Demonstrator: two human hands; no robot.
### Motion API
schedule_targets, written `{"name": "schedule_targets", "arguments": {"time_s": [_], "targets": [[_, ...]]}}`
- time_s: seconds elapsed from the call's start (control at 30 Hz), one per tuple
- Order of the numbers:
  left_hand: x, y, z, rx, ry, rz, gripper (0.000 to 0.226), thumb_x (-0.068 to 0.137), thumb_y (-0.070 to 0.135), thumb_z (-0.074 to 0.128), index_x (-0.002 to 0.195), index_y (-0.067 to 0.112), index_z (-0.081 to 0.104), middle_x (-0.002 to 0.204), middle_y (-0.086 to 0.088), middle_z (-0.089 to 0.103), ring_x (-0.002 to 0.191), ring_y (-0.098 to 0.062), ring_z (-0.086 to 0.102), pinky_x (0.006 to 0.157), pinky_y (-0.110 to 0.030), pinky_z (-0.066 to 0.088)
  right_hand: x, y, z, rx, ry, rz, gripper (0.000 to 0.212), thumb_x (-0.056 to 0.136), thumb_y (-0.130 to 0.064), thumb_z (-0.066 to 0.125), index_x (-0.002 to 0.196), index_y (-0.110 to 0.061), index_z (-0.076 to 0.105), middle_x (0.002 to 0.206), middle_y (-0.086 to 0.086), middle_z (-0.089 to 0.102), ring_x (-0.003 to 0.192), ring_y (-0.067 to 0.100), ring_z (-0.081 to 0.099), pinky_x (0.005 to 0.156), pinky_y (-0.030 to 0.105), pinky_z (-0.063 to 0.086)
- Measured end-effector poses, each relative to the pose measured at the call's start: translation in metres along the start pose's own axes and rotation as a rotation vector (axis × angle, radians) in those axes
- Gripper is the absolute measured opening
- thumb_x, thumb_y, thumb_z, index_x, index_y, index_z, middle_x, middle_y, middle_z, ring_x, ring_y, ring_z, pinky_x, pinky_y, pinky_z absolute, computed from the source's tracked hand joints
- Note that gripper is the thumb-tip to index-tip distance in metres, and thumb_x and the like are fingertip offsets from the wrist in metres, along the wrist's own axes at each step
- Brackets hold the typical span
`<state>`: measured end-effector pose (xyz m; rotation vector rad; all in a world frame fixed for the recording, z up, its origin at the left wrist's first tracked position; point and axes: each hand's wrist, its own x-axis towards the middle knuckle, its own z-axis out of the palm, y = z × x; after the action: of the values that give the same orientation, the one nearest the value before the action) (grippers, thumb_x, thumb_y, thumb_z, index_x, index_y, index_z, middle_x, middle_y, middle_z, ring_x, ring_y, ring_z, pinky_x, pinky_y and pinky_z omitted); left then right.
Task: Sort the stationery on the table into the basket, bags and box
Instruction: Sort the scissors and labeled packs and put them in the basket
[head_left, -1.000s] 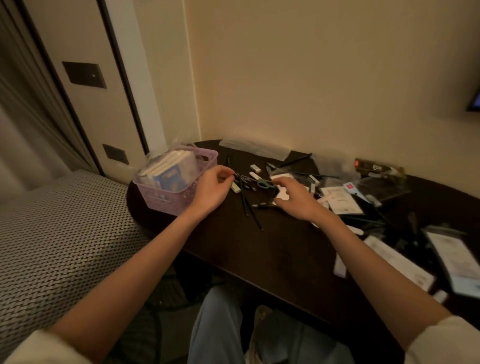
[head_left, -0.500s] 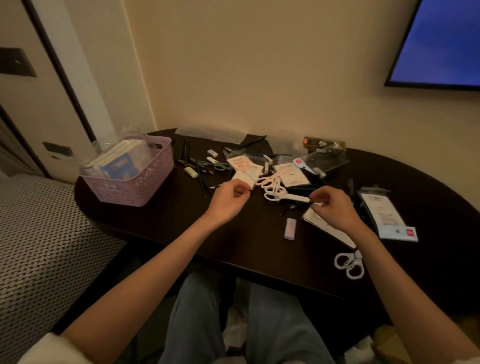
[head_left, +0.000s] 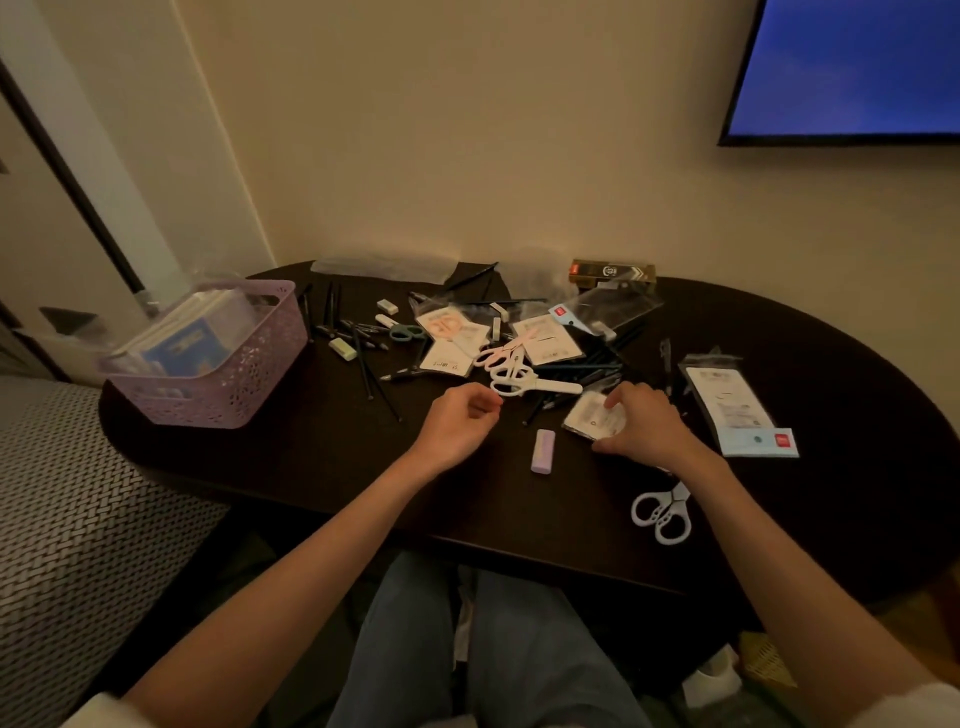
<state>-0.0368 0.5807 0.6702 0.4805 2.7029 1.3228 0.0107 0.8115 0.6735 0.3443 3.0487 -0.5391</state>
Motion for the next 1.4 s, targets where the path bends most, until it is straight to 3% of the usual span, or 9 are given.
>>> {"name": "schedule_targets", "arguments": {"time_s": [0.4,0.5,0.6,0.73,0.93,1.03,1.13,1.27,1.4], "targets": [[0.007,0.007,0.014,-0.11,0.043,0.049,0.022,0.092,0.009,0.061,0.113,0.015,0.065,0.108,0.004,0.065,0.098,-0.004,0.061,0.073,-0.011,0.048,0.01,0.005,-0.004,-0.005,-0.028,-0.114,0.061,0.07,-0.034,0.08,0.122,-0.023,0.049,0.133,0.004,0.045,0.127,0.026,0.041,0.107,0.043,0.026],[0.005,0.01,0.018,-0.143,0.035,0.077,0.024,0.09,0.013,0.065,0.113,0.015,0.065,0.107,0.005,0.066,0.096,-0.002,0.062,0.08,-0.013,0.051,0.006,0.008,-0.008,0.065,-0.01,-0.13,0.064,0.068,-0.031,0.082,0.122,-0.022,0.049,0.134,0.005,0.039,0.125,0.026,0.042,0.107,0.042,0.029],[0.003,0.017,0.022,-0.178,-0.034,0.113,0.034,0.083,0.021,0.074,0.115,0.017,0.064,0.108,0.005,0.067,0.096,-0.005,0.065,0.087,-0.023,0.054,-0.001,0.008,-0.012,0.177,0.019,-0.209,0.07,0.067,-0.028,0.083,0.127,-0.021,0.047,0.133,0.003,0.037,0.121,0.022,0.043,0.099,0.033,0.039],[-0.001,0.024,0.029,-0.179,-0.075,0.187,0.05,0.077,0.026,0.079,0.123,0.018,0.061,0.114,0.006,0.065,0.099,-0.004,0.064,0.084,-0.024,0.056,-0.009,0.001,-0.013,0.286,0.091,-0.302,0.077,0.068,-0.028,0.084,0.133,-0.021,0.044,0.13,0.002,0.038,0.119,0.017,0.042,0.092,0.023,0.035],[-0.004,0.031,0.04,-0.205,0.093,0.247,0.03,0.094,0.02,0.06,0.123,0.014,0.062,0.109,0.001,0.068,0.095,-0.004,0.063,0.08,-0.02,0.054,-0.013,-0.009,-0.007,0.339,0.1,-0.344,0.081,0.067,-0.034,0.084,0.136,-0.022,0.043,0.126,0.0,0.039,0.112,0.011,0.041,0.092,0.021,0.034],[0.002,0.034,0.042,-0.367,0.144,0.14,0.025,0.1,0.022,0.05,0.117,0.013,0.066,0.102,-0.002,0.07,0.093,-0.013,0.066,0.08,-0.035,0.057,-0.015,-0.012,-0.008,0.36,0.092,-0.35,0.08,0.068,-0.038,0.083,0.136,-0.024,0.043,0.127,-0.003,0.039,0.111,0.008,0.041,0.092,0.021,0.036],[0.009,0.041,0.043,-0.609,0.173,-0.086,0.024,0.099,0.019,0.05,0.108,0.007,0.069,0.099,-0.005,0.07,0.095,-0.016,0.068,0.086,-0.046,0.056,-0.017,-0.008,-0.015,0.431,0.104,-0.327,0.068,0.075,-0.036,0.077,0.133,-0.021,0.046,0.128,-0.002,0.043,0.111,0.009,0.051,0.092,0.025,0.046],[0.011,0.046,0.039,-0.728,0.208,-0.195,0.021,0.099,0.019,0.05,0.103,0.007,0.067,0.098,-0.008,0.071,0.09,-0.015,0.069,0.083,-0.038,0.056,-0.025,0.014,-0.028,0.409,0.212,-0.263,0.022,0.089,-0.018,0.064,0.111,-0.016,0.06,0.115,0.002,0.052,0.095,0.01,0.058,0.073,0.013,0.045],[0.008,0.048,0.039,-0.747,0.171,-0.225,0.016,0.095,0.016,0.055,0.098,0.005,0.066,0.091,-0.006,0.07,0.079,-0.011,0.069,0.082,-0.038,0.056,-0.038,0.036,-0.036,0.141,-0.184,-0.225,0.018,0.084,-0.013,0.068,0.09,-0.028,0.06,0.1,-0.005,0.061,0.087,0.006,0.058,0.065,0.013,0.042]]}}
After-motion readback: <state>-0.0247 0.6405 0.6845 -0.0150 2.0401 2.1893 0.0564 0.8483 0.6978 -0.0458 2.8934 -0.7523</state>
